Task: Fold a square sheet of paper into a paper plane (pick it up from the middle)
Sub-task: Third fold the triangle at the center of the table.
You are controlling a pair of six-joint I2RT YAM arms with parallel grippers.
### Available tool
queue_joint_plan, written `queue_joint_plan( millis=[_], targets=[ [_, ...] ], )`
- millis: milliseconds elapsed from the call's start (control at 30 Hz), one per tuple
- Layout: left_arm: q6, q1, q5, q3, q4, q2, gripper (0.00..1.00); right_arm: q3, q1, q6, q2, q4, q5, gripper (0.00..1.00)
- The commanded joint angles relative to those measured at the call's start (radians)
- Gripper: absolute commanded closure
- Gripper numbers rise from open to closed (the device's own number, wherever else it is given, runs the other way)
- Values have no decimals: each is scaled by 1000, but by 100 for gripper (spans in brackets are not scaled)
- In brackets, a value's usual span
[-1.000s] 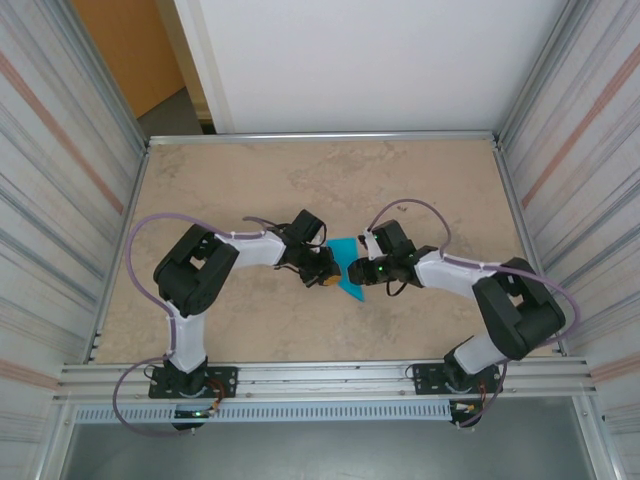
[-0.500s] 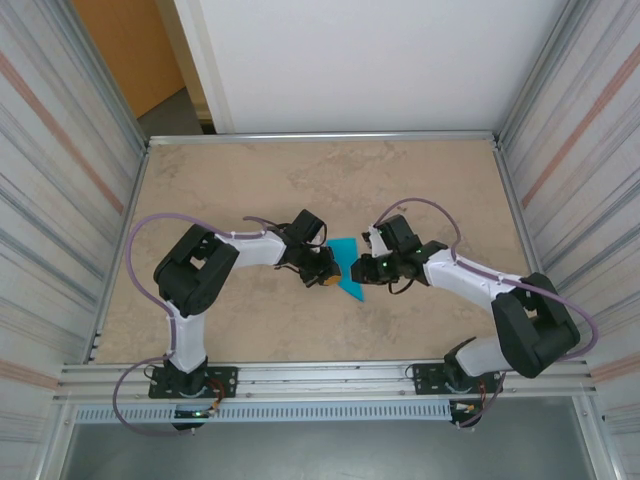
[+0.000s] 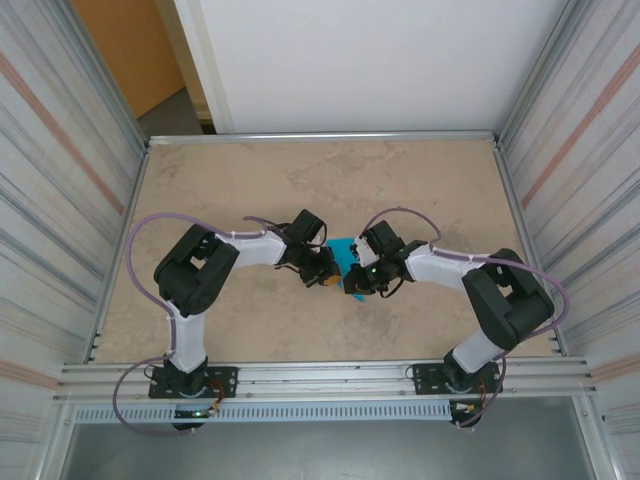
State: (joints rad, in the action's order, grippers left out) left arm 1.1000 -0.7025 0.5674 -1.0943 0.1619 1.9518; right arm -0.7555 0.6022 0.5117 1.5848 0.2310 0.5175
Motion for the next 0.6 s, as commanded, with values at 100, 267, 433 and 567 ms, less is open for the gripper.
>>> queue_joint_plan(
  millis=[100,267,433,567],
  targets=[
    [-14,-5,-100,31,140,72,93,-23,-26,-38,37,-12,7,92],
    [-19,-7,-99,30,142,73,93,-28,-28,-68,47,13,-12,92],
    [-23,-6,-98,25,147,73,93,-25,-31,-73,60,20,-31,92],
    [-26,-6,-98,25,149,71,93,-20,-33,-73,63,20,-46,92]
  ],
)
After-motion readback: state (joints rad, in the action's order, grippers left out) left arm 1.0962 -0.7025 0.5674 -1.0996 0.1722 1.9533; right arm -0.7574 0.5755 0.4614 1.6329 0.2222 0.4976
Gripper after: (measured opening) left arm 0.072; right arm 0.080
